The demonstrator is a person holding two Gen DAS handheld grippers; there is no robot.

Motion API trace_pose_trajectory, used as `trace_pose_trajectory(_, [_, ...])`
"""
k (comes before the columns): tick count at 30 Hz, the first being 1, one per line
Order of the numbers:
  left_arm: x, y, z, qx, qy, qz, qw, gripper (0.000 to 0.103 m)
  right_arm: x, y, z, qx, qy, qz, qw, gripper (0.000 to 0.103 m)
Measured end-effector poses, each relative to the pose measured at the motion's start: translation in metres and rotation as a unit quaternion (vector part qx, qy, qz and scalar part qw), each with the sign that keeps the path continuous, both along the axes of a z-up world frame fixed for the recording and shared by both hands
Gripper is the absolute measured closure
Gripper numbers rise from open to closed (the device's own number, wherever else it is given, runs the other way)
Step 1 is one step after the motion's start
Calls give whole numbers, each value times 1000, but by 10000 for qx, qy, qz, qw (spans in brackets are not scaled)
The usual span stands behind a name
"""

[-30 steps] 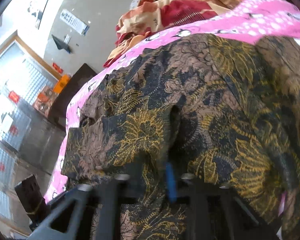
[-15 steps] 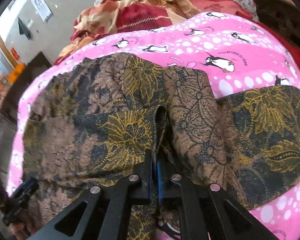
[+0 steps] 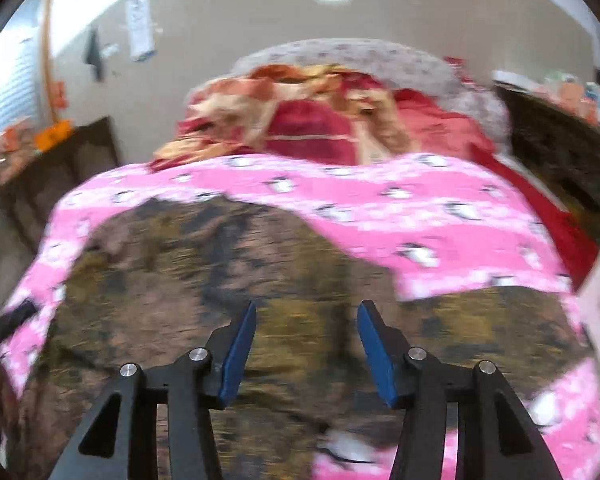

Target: Fold small clothes

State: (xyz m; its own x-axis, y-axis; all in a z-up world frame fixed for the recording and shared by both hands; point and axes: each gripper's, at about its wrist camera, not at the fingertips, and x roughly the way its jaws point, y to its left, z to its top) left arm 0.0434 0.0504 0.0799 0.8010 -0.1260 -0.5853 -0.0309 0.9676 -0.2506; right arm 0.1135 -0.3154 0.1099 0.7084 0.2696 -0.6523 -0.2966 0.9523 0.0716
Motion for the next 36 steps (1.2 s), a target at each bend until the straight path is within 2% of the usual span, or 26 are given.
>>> trace_pose_trajectory(1, [18,-4,-3,40,98,-79,9999,66,3,8,-9,-15,86,68,9999,57])
trace_pose_trajectory(2, [33,-7,-9,185,255,-52,9995,70,7,15,-21,-43,221,94,9997,57])
trace_pose_trajectory(5, [73,-4,-48,642,981,366,9924,71,16,22,-67,-353,728,-113,9967,59])
trace_pose_trajectory(6, [83,1,-65,642,1316,424,9883,73,18,23,-86,-541,1025,-161,9931,59])
trace_pose_trajectory(7, [82,3,-68,648,1131,427,9906,73,15,21,-92,-563,1028,-124,9930,59])
trace_pose_trajectory(8, [80,3,-68,689,1072,427,9909,73,11,19,-89,-497,878,-112,9948,59])
trace_pose_trajectory(9, [79,3,-66,680,1087,443,9908,73,10,18,-85,-494,917,-100,9945,59])
trace_pose_trajectory(11, [72,9,-56,480,977,517,9927,73,10,18,-72,-444,801,-2,9958,59])
trace_pose_trajectory(14, [60,17,-40,144,702,732,9947,72,18,20,-45,-232,298,-24,9993,59])
trace_pose_trajectory(15, [59,18,-38,115,642,763,9950,67,27,24,-40,-178,238,-68,9995,59])
trace_pose_trajectory(17, [72,19,-47,253,861,717,9934,60,50,32,-49,-55,470,-119,9988,54])
trace_pose_trajectory(18, [84,21,-57,294,1191,695,9900,60,65,39,-64,-139,778,-106,9968,54])
trace_pose_trajectory(19, [91,21,-63,336,1325,656,9884,59,75,44,-82,-349,1066,-170,9935,53])
trace_pose_trajectory(21, [96,15,-56,592,1285,526,9885,59,76,44,-90,-375,889,-248,9950,48])
trace_pose_trajectory(23, [85,13,-43,607,1207,466,9897,59,71,42,-79,-226,929,-309,9949,48])
trace_pose_trajectory(25, [64,9,-29,497,915,412,9937,59,52,41,-60,40,708,-228,9972,48])
trace_pose_trajectory(28, [21,-1,-26,145,727,206,9970,49,21,54,-44,164,407,40,9990,48])
trace_pose_trajectory(29, [11,-6,-36,129,827,130,9964,47,13,62,-46,150,424,135,9989,47])
trace_pose_trajectory(31, [6,-16,-65,285,1094,89,9935,47,4,78,-66,-244,609,95,9978,27])
trace_pose_trajectory(33, [-1,-22,-70,364,894,26,9953,45,5,89,-106,-720,1025,4,9921,17])
trace_pose_trajectory(34, [-5,-24,-68,376,850,-4,9957,43,1,87,-103,-626,826,-30,9946,16])
trace_pose_trajectory(36, [-7,-27,-69,429,908,-28,9949,41,8,82,-99,-496,1104,10,9926,16])
